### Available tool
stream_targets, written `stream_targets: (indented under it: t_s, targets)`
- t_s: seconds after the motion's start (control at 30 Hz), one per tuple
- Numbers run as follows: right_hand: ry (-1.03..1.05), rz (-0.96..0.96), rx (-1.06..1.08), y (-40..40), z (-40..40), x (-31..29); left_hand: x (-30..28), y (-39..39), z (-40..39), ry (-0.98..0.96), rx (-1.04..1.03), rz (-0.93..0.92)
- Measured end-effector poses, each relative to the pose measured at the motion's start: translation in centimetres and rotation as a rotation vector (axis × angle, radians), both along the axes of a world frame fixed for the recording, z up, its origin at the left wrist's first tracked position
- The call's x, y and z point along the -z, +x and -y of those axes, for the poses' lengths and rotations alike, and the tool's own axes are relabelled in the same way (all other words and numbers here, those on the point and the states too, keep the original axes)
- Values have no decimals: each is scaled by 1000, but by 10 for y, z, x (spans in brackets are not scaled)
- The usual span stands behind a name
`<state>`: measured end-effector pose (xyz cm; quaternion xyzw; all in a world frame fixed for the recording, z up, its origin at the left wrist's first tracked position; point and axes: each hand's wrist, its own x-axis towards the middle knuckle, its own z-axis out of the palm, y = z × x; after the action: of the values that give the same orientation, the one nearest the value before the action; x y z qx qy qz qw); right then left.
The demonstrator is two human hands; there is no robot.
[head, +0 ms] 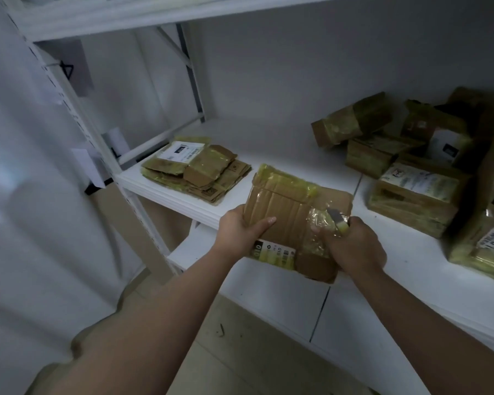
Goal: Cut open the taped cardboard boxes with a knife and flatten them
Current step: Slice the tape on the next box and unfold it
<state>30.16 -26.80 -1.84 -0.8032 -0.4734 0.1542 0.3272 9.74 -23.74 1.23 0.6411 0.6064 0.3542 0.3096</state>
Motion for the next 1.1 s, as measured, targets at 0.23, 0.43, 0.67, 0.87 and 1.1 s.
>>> stream_targets:
  t_s: [0.23,0.43,0.67,0.87,1.1]
  targets:
    - [73,-48,-44,-43,-46,-14,-9,-50,-42,-10,71,11]
    - [112,-72,-6,-109,-112,-36,-23,-116,-114,163,-6,-103]
    - [215,-90,13,-198,-206,-60,-54,-207,-219,297,-48,-334]
    - [189,66,87,-239,-242,-66,-49,-244,-281,165,63,-373]
    - [136,285,-101,-251,-268,-57,-24,-248,-296,95,77,-755]
